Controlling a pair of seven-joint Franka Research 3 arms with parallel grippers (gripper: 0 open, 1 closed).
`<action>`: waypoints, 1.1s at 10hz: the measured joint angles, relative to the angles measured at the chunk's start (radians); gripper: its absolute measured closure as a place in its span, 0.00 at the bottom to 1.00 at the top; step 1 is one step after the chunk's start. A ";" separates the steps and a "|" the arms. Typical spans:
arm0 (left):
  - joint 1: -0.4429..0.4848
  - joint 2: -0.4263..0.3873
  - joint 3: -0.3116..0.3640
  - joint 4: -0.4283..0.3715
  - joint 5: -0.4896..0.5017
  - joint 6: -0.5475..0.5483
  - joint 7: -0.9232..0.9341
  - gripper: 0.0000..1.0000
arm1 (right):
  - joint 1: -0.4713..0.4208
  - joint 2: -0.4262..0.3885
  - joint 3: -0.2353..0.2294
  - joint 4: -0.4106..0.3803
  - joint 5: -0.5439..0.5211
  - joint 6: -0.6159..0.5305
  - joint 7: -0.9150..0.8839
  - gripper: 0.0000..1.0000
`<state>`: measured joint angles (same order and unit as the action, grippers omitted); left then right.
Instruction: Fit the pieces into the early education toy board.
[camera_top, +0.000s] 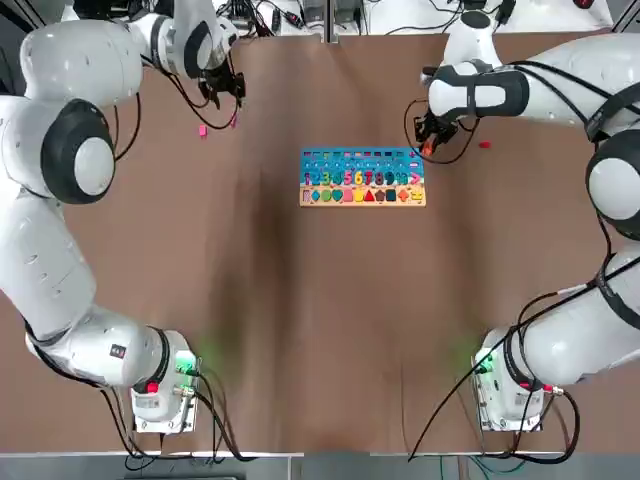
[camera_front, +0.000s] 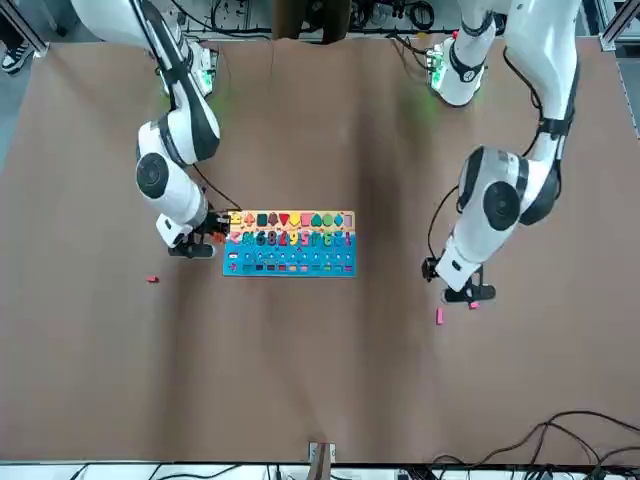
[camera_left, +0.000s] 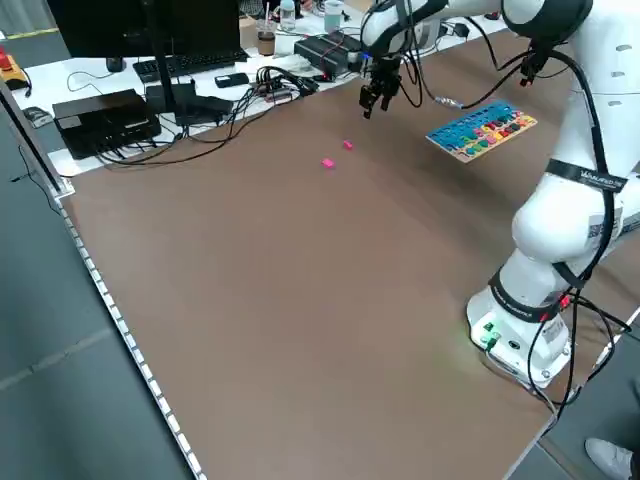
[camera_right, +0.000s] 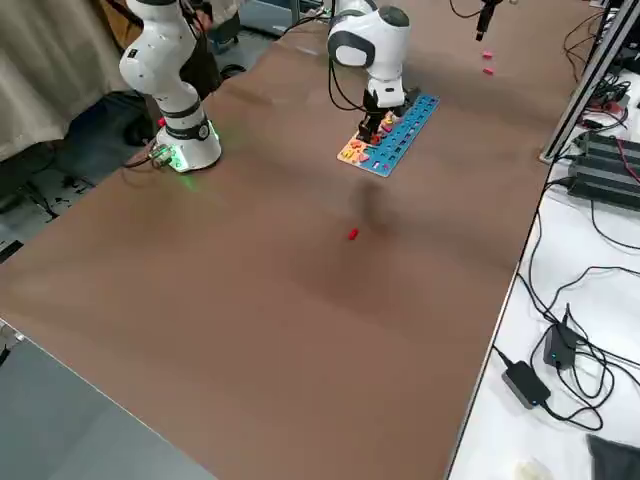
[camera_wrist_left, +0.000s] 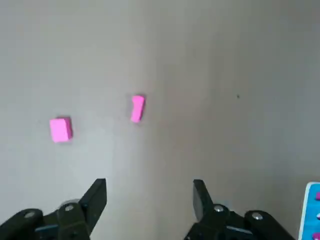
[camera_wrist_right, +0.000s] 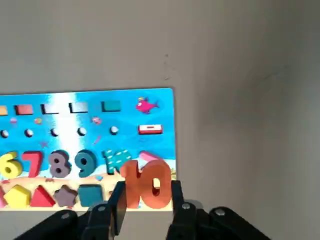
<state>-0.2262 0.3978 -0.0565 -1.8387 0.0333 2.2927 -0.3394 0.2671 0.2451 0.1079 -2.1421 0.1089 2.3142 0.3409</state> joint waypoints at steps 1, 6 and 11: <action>0.008 0.011 0.000 0.021 0.000 0.000 0.012 0.22 | 0.018 0.001 0.004 -0.002 0.010 0.026 0.000 0.60; 0.054 0.134 0.001 0.137 0.000 0.000 0.092 0.22 | 0.076 0.099 0.006 -0.028 0.014 0.195 0.003 0.60; 0.066 0.168 -0.002 0.145 0.001 0.003 0.106 0.22 | 0.083 0.133 0.009 -0.053 0.014 0.247 0.003 0.60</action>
<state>-0.1603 0.5662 -0.0582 -1.6939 0.0345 2.2962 -0.2339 0.3501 0.3785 0.1171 -2.1948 0.1227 2.5616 0.3439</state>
